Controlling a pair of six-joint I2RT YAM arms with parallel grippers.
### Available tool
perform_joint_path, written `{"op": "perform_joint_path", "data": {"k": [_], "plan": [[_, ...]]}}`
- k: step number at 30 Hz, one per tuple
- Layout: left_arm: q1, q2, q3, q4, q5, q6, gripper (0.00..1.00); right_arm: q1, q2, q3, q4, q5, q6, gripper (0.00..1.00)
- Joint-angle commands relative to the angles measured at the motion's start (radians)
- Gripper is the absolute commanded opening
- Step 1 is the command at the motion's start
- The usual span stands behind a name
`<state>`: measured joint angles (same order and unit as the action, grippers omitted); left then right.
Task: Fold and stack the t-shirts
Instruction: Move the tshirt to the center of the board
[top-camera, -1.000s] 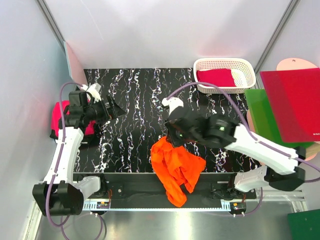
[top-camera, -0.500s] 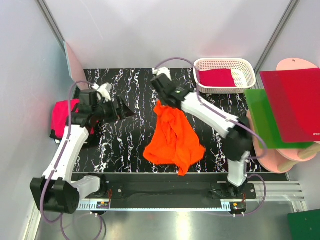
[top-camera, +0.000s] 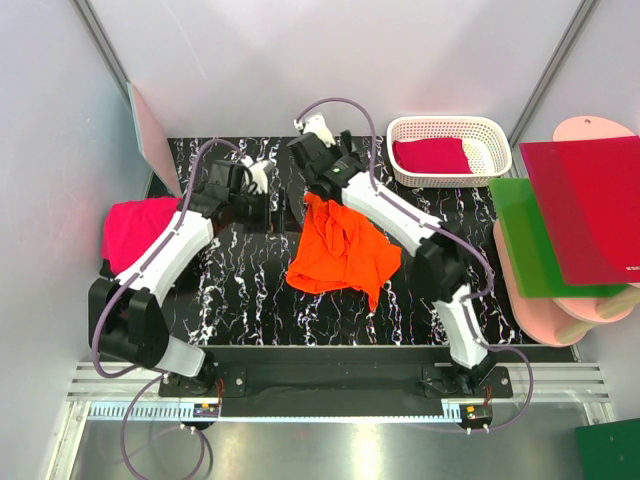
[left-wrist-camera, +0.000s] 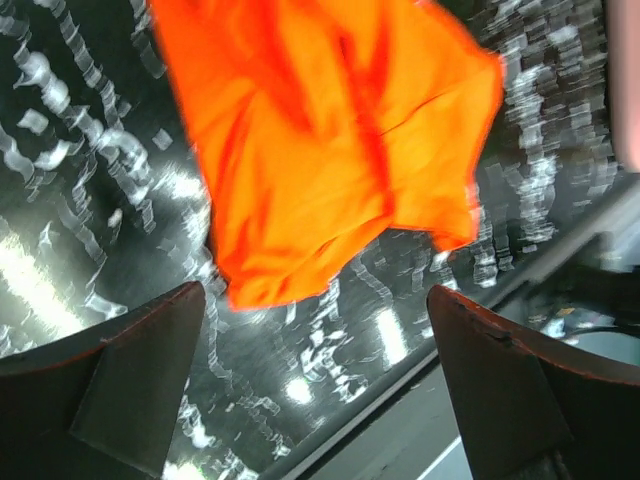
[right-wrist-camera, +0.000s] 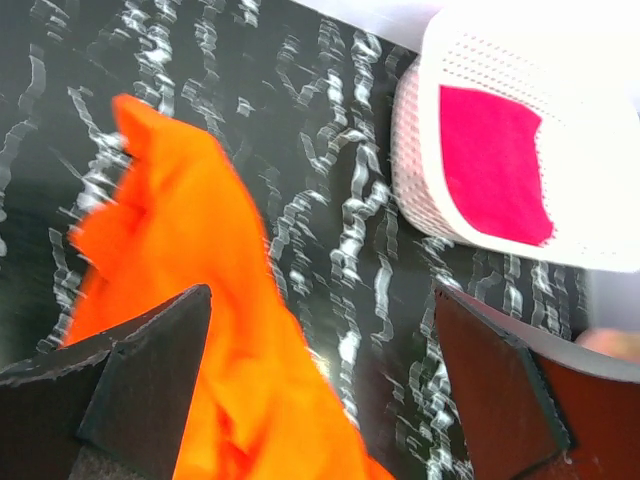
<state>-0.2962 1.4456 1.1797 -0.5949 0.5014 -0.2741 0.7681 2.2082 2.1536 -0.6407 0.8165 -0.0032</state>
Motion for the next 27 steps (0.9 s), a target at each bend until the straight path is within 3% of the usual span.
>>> {"op": "perform_joint_path", "data": {"k": [1, 4, 8, 9, 12, 13, 14, 16, 19, 20, 22, 27], "plan": [[0.074, 0.007, -0.033, 0.289, 0.338, -0.176, 0.99, -0.007, -0.261, -0.219, 0.018, 0.02, 0.057, 1.0], [0.062, 0.071, -0.052, 0.337, 0.362, -0.252, 0.99, -0.019, -0.39, -0.385, -0.039, -0.083, 0.153, 0.98], [0.042, 0.067, 0.006, 0.235, 0.249, -0.212, 0.99, -0.038, -0.502, -0.51, -0.148, -0.173, 0.276, 0.97], [0.029, 0.052, 0.027, 0.137, 0.182, -0.189, 0.99, -0.039, -0.539, -0.53, -0.169, -0.187, 0.287, 0.99], [-0.056, -0.046, 0.11, -0.033, -0.207, -0.078, 0.99, -0.039, -0.59, -0.592, -0.203, -0.205, 0.319, 1.0], [-0.101, -0.065, 0.186, -0.098, -0.608, -0.036, 0.99, -0.039, -0.597, -0.603, -0.211, -0.194, 0.322, 1.0], [-0.197, -0.094, 0.21, -0.15, -0.821, 0.045, 0.99, -0.039, -0.605, -0.621, -0.215, -0.191, 0.324, 1.0], [-0.238, -0.128, 0.18, -0.18, -1.185, 0.101, 0.99, -0.039, -0.619, -0.63, -0.228, -0.189, 0.325, 1.0], [-0.219, -0.154, 0.054, -0.199, -1.361, 0.035, 0.99, -0.041, -0.627, -0.638, -0.234, -0.241, 0.345, 1.0], [-0.187, -0.143, 0.037, -0.224, -1.324, 0.023, 0.99, -0.041, -0.627, -0.643, -0.235, -0.258, 0.351, 1.0], [-0.135, -0.139, -0.008, -0.255, -1.081, 0.036, 0.99, -0.039, -0.625, -0.65, -0.243, -0.31, 0.364, 1.0], [-0.106, -0.166, -0.066, -0.246, -0.908, -0.039, 0.99, -0.039, -0.588, -0.672, -0.277, -0.433, 0.413, 0.98]]}}
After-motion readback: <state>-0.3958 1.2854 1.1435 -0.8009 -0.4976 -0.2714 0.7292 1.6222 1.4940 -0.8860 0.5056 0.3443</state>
